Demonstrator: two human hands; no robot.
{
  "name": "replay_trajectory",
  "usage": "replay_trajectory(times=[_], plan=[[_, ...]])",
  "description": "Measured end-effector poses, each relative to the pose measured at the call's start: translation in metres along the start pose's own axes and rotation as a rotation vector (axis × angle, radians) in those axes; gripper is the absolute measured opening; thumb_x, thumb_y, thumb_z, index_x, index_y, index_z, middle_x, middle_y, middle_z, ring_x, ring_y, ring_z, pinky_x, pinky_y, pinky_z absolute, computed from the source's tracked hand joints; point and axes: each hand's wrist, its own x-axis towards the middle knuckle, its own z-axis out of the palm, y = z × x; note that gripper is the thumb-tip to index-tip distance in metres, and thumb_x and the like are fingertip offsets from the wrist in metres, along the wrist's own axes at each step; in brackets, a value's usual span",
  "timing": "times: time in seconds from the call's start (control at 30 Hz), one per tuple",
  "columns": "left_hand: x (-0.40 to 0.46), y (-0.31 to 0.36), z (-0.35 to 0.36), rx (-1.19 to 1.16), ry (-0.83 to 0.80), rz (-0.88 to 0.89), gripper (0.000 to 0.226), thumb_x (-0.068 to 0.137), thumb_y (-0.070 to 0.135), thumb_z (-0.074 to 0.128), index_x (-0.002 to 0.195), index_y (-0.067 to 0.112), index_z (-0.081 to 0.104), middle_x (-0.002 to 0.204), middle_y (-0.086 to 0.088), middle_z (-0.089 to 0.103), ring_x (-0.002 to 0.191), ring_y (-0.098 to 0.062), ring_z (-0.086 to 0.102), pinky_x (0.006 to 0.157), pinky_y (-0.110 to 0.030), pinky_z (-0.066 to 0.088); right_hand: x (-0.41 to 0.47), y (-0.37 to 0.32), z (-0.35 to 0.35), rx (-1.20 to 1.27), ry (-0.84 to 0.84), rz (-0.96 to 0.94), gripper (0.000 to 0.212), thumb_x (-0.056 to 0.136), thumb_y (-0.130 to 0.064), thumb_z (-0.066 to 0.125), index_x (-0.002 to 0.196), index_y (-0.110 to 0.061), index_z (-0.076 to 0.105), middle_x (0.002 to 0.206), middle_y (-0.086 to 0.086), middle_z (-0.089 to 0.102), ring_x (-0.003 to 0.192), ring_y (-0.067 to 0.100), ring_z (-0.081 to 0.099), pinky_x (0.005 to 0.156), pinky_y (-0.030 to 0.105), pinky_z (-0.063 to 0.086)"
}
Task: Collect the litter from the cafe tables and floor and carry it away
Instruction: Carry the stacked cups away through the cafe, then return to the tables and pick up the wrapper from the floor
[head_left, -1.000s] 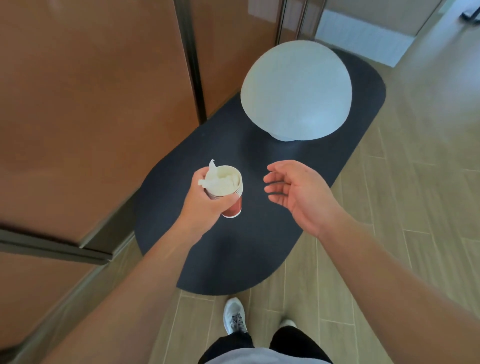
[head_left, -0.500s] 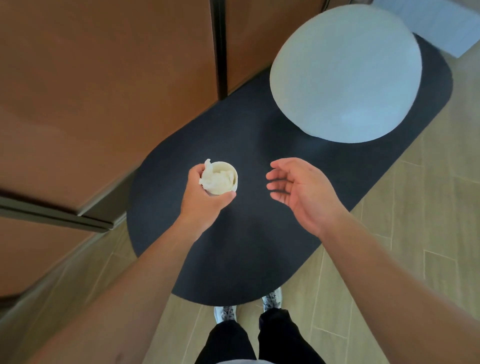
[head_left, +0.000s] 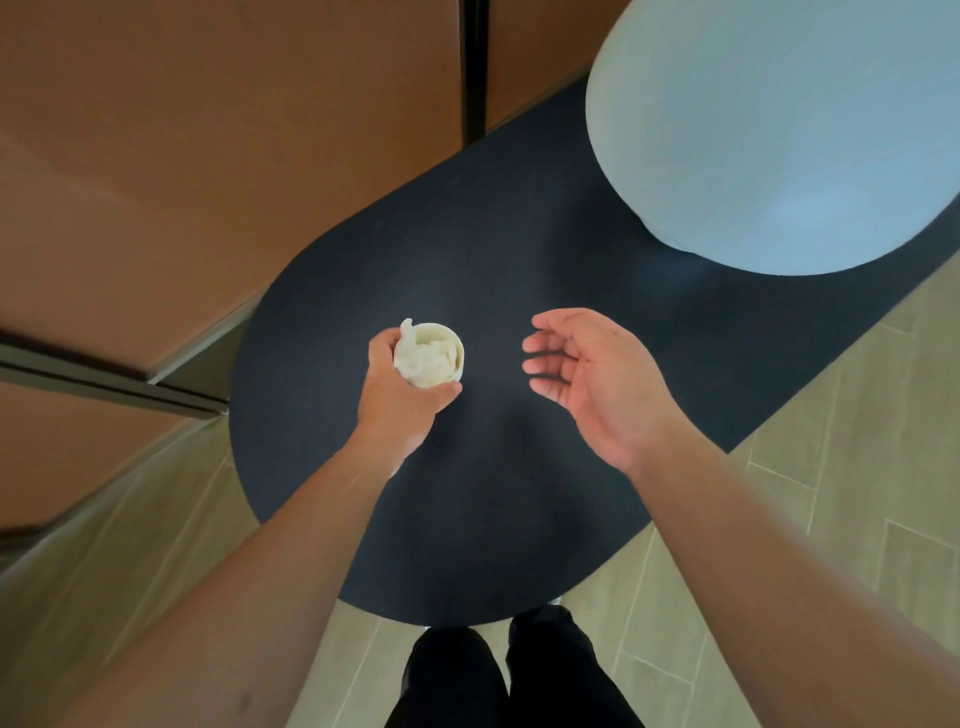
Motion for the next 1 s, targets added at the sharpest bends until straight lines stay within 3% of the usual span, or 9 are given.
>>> replay_trajectory(times=[0.1,0.2,0.43,0.47,0.57,0.63,0.77,0.9,1.0], plan=[[-0.001,-0.011,0.000,-0.009,0.011,-0.029,0.078,0.070,0.021,0.090,0.116,0.054,0.036,0.118,0.019,0.056,0.107,-0.007,0.060,0.075,-0.021,0.047,0.003,0.003,-0.003,0.006,-0.006,0.004,0.025,0.077,-0.031,0.061,0.095,-0.015,0.069,0.083,0.001,0.069,0.073,0.015,0.064,0.070,0.029,0.053],[-0.002,-0.014,-0.002,-0.027,0.011,-0.042,0.081,0.067,0.021,0.091,0.112,0.058,0.034,0.122,0.018,0.056,0.112,-0.010,0.061,0.087,-0.030,0.054,0.003,0.005,-0.003,0.005,-0.012,0.003,0.027,0.076,-0.031,0.061,0.095,-0.015,0.069,0.083,0.001,0.069,0.073,0.015,0.064,0.068,0.028,0.053],[-0.018,0.009,-0.010,-0.017,-0.023,0.033,0.097,0.067,0.023,0.093,0.139,0.047,0.032,0.145,0.012,0.042,0.130,-0.012,0.050,0.101,-0.029,0.047,-0.011,-0.003,0.002,0.005,-0.022,-0.004,0.025,0.079,-0.030,0.060,0.096,-0.015,0.070,0.083,0.001,0.070,0.073,0.014,0.065,0.069,0.029,0.054],[-0.023,0.017,-0.012,-0.021,-0.011,0.048,0.097,0.068,0.025,0.093,0.142,0.044,0.033,0.147,0.012,0.040,0.130,-0.009,0.048,0.098,-0.024,0.047,-0.015,-0.006,0.004,0.004,-0.021,-0.009,0.026,0.078,-0.031,0.060,0.096,-0.015,0.070,0.083,0.001,0.070,0.073,0.014,0.065,0.069,0.029,0.054],[-0.038,0.044,-0.020,-0.022,0.018,0.103,0.084,0.076,0.026,0.088,0.143,0.038,0.039,0.146,0.017,0.038,0.125,0.001,0.042,0.079,-0.004,0.037,-0.028,-0.023,0.011,0.005,-0.022,-0.024,0.029,0.076,-0.032,0.061,0.097,-0.014,0.070,0.084,0.001,0.070,0.073,0.015,0.065,0.069,0.028,0.054],[-0.048,0.061,-0.026,-0.024,0.017,0.131,0.073,0.081,0.027,0.085,0.140,0.038,0.043,0.144,0.020,0.042,0.126,0.002,0.039,0.083,-0.006,0.030,-0.037,-0.035,0.016,0.006,-0.033,-0.044,0.030,0.076,-0.032,0.061,0.098,-0.014,0.070,0.084,0.001,0.070,0.073,0.015,0.065,0.068,0.028,0.054],[-0.070,0.088,-0.039,-0.096,0.054,0.167,0.040,0.089,0.026,0.076,0.124,0.031,0.058,0.129,0.016,0.059,0.120,-0.002,0.054,0.096,-0.020,0.042,-0.058,-0.056,0.027,0.002,-0.052,-0.101,0.028,0.081,-0.029,0.060,0.101,-0.012,0.069,0.084,0.001,0.070,0.074,0.014,0.065,0.071,0.029,0.055],[-0.088,0.114,-0.058,-0.218,0.042,0.202,0.017,0.094,0.022,0.070,0.109,0.028,0.066,0.109,0.008,0.068,0.083,0.010,0.064,0.067,-0.007,0.046,-0.080,-0.074,0.038,-0.009,-0.054,-0.156,0.020,0.090,-0.024,0.057,0.103,-0.012,0.068,0.083,0.000,0.070,0.074,0.013,0.065,0.074,0.031,0.055],[-0.102,0.133,-0.074,-0.263,0.001,0.229,0.013,0.090,0.031,0.069,0.103,0.035,0.067,0.106,0.015,0.069,0.090,0.004,0.066,0.071,-0.014,0.047,-0.096,-0.086,0.047,-0.024,-0.056,-0.204,0.023,0.090,-0.025,0.057,0.105,-0.012,0.068,0.082,-0.001,0.070,0.075,0.013,0.066,0.073,0.029,0.056]])
